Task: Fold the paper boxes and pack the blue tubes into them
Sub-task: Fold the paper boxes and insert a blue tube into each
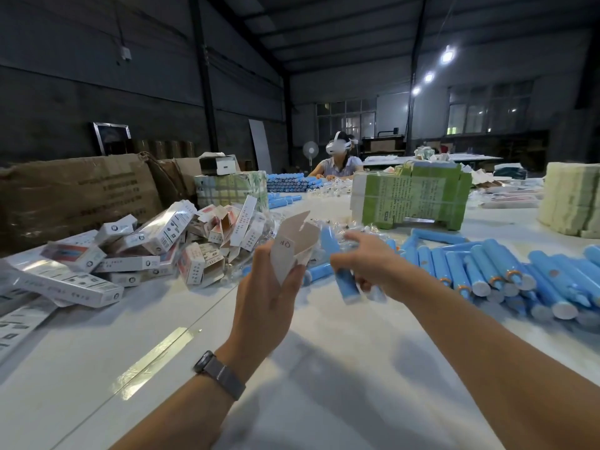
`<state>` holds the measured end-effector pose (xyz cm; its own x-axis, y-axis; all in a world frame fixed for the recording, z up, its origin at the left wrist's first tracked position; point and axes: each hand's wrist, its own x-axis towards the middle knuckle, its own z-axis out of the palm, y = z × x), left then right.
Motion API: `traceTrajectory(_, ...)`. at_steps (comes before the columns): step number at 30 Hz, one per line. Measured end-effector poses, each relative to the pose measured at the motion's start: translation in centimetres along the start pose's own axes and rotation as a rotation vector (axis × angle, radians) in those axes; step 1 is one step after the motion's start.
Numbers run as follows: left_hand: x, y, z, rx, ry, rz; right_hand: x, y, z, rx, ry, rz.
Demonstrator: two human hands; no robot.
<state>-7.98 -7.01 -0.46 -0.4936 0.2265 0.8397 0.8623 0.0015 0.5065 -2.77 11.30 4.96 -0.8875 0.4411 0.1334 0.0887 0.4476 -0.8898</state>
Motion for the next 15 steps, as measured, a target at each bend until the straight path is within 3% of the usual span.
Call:
traceTrajectory(3,0.1,-0.1,-0.2,0.045,0.042,-0.022,-1.1,-3.4,-0.1,0.308,0.104,-0.212)
traceTrajectory(7,0.0,-0.1,-0.1,0.067,0.034,-0.034,-3.2,-6.5,0.6,0.512,0.238,-0.375)
traceTrajectory(10,0.0,-0.2,0.0,0.056,0.035,-0.037,-4.1,-7.3,1.1,0.489,0.262,-0.487)
traceTrajectory(15,0.0,-0.2,0.0,0.054,0.037,-0.049,-4.5,-6.6,2.0,0.243,0.237,-0.569)
